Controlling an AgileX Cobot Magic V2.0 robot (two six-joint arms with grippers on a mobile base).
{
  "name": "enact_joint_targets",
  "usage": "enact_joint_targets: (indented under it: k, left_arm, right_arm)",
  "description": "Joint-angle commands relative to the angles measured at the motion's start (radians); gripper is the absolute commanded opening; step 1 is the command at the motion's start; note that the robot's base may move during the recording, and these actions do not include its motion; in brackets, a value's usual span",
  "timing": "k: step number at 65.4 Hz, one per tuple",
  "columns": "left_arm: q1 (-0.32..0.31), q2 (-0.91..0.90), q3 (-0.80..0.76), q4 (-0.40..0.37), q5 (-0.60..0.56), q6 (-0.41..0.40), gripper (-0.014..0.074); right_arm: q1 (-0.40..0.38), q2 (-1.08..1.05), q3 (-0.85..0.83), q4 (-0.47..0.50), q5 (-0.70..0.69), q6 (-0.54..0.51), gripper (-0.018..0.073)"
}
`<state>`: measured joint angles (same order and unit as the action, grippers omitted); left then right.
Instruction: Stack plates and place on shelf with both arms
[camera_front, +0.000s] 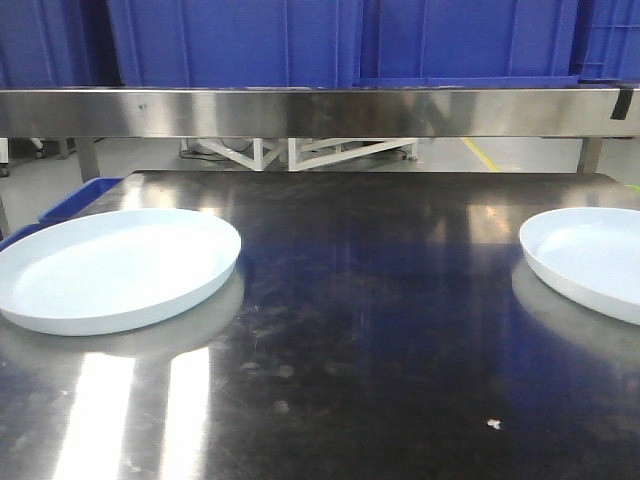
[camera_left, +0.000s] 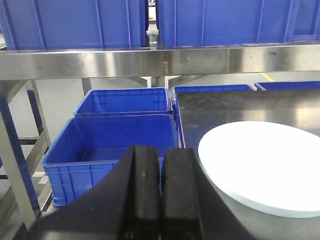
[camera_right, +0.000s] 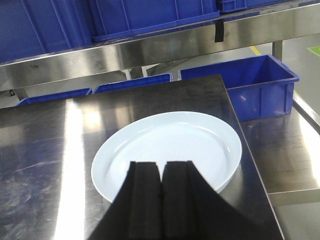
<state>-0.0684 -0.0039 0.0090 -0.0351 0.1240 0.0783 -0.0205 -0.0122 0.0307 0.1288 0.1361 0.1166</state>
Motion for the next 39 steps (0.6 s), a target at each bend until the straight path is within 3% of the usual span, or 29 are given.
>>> enact_joint_targets:
  k: [1, 39]
  left_arm:
    - [0.000, -0.023, 0.001, -0.001, -0.092, -0.011, 0.0100]
    - [0.000, -0.023, 0.001, -0.001, -0.092, -0.011, 0.0100]
  right_arm:
    - [-0.003, -0.017, -0.001, -0.011, -0.096, -0.004, 0.0051]
    - [-0.003, -0.017, -0.001, -0.011, -0.096, -0.004, 0.0051]
